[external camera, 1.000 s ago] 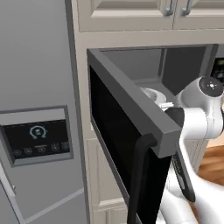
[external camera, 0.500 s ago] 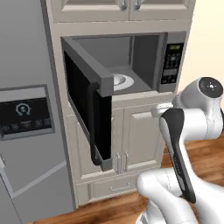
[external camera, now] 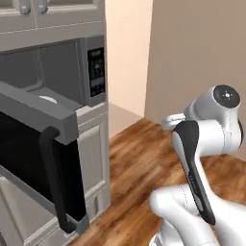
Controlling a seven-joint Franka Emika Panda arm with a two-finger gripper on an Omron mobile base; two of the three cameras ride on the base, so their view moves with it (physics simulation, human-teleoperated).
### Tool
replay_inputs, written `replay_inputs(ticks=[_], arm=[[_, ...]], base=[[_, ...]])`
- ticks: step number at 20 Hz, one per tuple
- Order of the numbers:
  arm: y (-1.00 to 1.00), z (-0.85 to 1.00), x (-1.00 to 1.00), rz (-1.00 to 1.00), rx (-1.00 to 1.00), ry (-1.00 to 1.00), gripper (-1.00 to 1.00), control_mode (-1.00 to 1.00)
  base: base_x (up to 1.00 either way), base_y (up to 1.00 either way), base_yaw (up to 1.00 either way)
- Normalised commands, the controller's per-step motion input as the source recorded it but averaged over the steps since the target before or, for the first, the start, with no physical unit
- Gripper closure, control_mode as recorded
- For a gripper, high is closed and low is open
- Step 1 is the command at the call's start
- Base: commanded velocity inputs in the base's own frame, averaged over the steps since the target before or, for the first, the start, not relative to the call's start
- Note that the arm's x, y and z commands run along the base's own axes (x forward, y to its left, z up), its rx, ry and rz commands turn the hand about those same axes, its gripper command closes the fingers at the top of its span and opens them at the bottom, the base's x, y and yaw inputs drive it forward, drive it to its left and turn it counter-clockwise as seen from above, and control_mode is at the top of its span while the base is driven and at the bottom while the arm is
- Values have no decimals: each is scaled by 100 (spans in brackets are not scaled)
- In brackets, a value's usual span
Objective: Pick the marshmallow from the microwave and place it on plate located on the counter.
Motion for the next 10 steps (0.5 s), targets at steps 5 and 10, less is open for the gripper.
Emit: replay_inputs(ticks=[5,10], arm=[[0,0,0,0,0,0,100,100],[0,0,0,0,0,0,100,100]], base=[[0,0,-100],[0,0,-100]])
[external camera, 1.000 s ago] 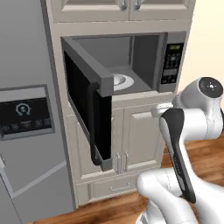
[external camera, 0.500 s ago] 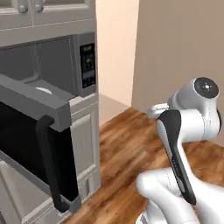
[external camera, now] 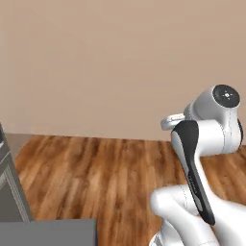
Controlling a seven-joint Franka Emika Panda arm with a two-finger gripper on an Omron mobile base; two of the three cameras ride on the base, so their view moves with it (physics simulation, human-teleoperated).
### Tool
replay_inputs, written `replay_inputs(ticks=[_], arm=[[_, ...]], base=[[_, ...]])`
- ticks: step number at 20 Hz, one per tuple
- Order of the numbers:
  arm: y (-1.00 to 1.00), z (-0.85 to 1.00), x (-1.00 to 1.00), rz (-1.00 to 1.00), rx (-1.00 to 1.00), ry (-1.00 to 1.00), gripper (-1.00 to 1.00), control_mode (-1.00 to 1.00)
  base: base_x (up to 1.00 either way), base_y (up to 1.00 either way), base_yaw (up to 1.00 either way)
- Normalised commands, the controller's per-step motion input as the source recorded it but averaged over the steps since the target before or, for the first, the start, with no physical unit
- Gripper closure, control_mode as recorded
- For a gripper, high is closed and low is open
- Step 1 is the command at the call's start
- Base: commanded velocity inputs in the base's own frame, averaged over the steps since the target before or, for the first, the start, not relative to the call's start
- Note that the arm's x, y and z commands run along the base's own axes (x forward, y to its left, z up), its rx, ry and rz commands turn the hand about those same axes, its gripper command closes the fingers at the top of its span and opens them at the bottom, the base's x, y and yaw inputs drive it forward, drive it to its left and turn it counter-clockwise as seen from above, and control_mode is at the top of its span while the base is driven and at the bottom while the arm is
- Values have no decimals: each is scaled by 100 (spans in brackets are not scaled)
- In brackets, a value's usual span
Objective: Pick the marshmallow from the microwave and place it on plate located on the counter.
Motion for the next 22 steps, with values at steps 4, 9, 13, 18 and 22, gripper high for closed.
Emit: replay_inputs(ticks=[4,9,13,18,22], arm=[[0,0,0,0,0,0,100,100],[0,0,0,0,0,0,100,100],[0,0,0,0,0,0,100,100],[0,0,0,0,0,0,100,100],[0,0,0,0,0,0,100,100]], base=[[0,0,-100],[0,0,-99],[0,0,-98],[0,-2,-95],[0,-4,-94]])
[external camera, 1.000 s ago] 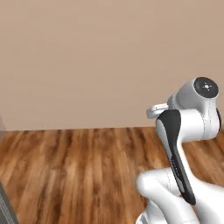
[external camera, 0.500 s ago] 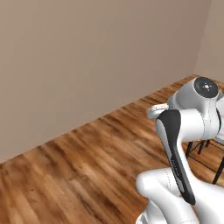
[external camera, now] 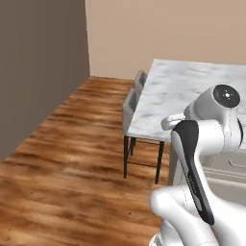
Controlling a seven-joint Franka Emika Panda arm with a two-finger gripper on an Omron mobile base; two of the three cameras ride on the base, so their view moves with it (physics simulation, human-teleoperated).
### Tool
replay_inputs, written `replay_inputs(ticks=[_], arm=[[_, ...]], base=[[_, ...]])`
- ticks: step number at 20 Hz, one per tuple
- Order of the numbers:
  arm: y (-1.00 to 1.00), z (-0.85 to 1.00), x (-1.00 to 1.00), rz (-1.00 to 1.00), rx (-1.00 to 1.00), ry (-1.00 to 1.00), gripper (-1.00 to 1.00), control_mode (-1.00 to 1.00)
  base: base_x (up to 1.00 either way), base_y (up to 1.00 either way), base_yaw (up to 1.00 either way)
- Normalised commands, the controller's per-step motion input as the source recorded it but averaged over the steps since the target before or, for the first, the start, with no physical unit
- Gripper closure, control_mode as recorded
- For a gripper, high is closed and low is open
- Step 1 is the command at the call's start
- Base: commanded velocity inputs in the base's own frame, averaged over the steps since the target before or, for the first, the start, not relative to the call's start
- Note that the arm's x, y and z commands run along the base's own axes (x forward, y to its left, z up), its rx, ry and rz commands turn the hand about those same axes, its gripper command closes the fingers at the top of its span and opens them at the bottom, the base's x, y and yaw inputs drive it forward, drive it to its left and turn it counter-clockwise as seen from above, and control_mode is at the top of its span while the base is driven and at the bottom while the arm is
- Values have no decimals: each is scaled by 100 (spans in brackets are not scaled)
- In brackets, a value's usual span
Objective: Pick the marshmallow from the microwave and place it on plate located on the counter.
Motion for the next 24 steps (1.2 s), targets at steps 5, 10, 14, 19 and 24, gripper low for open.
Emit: replay_inputs(ticks=[5,10,14,19,24], arm=[[0,0,0,0,0,0,100,100],[0,0,0,0,0,0,100,100],[0,0,0,0,0,0,100,100],[0,0,0,0,0,0,100,100],[0,0,0,0,0,0,100,100]], base=[[1,-5,-88],[4,-4,-86],[10,0,-84],[26,0,-79],[45,3,-73]])
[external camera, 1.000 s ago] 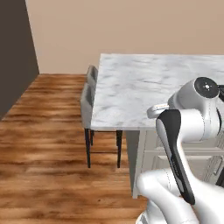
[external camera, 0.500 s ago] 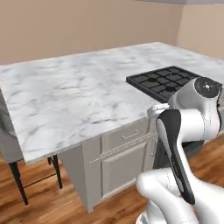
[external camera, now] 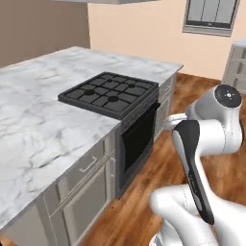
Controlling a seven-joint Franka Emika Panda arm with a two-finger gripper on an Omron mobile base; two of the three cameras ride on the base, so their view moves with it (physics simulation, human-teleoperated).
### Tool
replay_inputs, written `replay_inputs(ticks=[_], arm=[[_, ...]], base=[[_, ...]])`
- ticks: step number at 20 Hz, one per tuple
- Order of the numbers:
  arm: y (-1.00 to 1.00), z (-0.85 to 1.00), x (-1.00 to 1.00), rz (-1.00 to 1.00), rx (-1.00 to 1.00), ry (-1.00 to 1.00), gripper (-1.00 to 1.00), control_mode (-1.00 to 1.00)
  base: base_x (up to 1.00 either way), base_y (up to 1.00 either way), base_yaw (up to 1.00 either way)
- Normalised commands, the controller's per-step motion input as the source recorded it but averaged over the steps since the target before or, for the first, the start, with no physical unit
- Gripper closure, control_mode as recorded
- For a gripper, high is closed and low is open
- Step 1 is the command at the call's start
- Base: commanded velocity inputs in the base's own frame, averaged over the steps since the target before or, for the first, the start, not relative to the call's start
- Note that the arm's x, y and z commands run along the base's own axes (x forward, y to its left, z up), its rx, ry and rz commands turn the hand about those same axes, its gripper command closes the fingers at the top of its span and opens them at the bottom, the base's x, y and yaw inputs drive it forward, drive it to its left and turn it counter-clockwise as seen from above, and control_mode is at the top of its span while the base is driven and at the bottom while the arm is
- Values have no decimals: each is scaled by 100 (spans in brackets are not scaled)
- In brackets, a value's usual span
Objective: Pick the marshmallow from the microwave and place it on plate located on the counter.
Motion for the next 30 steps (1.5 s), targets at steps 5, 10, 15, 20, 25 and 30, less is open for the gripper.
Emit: replay_inputs(ticks=[5,10,15,20,25,30], arm=[[0,0,0,0,0,0,100,100],[0,0,0,0,0,0,100,100],[0,0,0,0,0,0,100,100],[0,0,0,0,0,0,100,100],[0,0,0,0,0,0,100,100],[0,0,0,0,0,0,100,100]], base=[[57,15,-70],[74,22,-64],[96,9,-49],[100,-16,-35],[91,-1,-48],[42,0,-73]])
